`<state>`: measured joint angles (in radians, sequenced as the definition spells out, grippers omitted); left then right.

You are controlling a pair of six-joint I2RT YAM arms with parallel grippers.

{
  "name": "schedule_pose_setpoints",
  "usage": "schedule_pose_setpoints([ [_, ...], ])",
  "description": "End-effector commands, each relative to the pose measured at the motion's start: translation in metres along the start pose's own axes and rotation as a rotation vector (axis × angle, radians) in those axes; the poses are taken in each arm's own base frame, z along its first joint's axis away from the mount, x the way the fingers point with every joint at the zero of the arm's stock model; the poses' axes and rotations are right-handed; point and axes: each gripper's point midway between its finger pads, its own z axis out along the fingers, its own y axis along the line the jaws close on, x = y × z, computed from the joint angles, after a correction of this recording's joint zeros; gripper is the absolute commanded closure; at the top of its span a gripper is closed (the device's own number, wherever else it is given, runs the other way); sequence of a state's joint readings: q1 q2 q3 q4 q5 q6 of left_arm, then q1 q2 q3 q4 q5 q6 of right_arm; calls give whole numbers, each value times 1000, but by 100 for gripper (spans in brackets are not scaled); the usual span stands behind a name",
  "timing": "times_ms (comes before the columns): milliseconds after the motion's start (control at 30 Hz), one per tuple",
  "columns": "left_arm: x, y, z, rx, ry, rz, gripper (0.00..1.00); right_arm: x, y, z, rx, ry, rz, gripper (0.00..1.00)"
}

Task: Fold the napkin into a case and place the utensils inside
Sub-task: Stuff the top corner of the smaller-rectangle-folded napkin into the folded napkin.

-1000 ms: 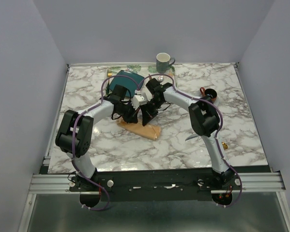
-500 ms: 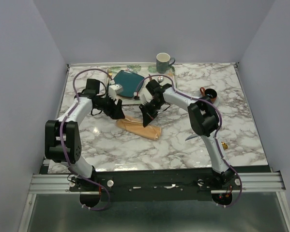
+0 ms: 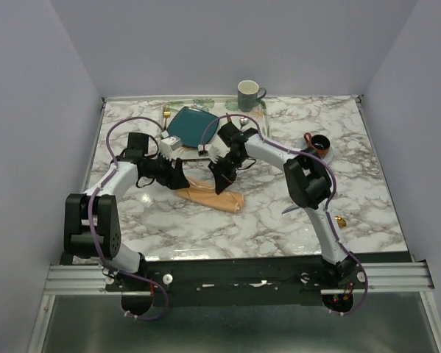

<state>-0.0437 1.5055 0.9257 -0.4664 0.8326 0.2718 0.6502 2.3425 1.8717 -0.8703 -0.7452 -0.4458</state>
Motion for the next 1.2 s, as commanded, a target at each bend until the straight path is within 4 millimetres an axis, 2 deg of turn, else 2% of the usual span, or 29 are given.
schedule_pose_setpoints([
  [0,-7,24,18,-102,-9,10,36,-6,3,2,2,17,-110,99],
  [67,-5,34,21,-138,10,-9,45,-6,4,4,3,21,-126,99],
  [100,0,38,25,-143,30,-37,56,-5,3,5,4,24,-138,99],
  [167,3,46,26,-179,54,-78,67,-6,1,5,9,26,-158,99],
  [233,8,51,29,-194,79,-133,76,-5,-4,8,17,35,-178,99],
  [300,12,56,30,-205,92,-171,79,-9,-7,8,31,35,-198,98],
  [400,11,55,30,-201,82,-214,79,-10,-12,7,44,45,-222,98],
  [467,2,48,25,-156,40,-221,71,-8,-12,8,44,52,-231,99],
  [500,-12,34,16,-98,-18,-204,68,-6,-11,9,37,59,-241,99],
  [567,-21,32,-1,-79,-107,-203,54,-5,-8,8,21,59,-256,99],
  [600,-34,20,-13,-58,-158,-170,48,0,-7,9,9,68,-265,99],
  [633,-37,10,-19,-14,-179,-164,41,1,-4,10,-6,65,-271,99],
  [700,-42,-7,-28,29,-193,-134,39,0,0,9,-21,59,-295,99],
  [800,-32,-23,-28,77,-171,-166,38,1,5,8,-52,54,-314,99],
  [900,-20,-34,-17,125,-135,-211,48,1,8,9,-77,50,-325,99],
  [967,-17,-38,-8,143,-126,-250,58,1,11,9,-86,48,-329,98],
  [1033,-16,-34,3,135,-134,-267,65,1,11,9,-84,49,-327,94],
  [1167,-22,-23,18,133,-142,-334,73,-1,11,10,-77,47,-325,91],
])
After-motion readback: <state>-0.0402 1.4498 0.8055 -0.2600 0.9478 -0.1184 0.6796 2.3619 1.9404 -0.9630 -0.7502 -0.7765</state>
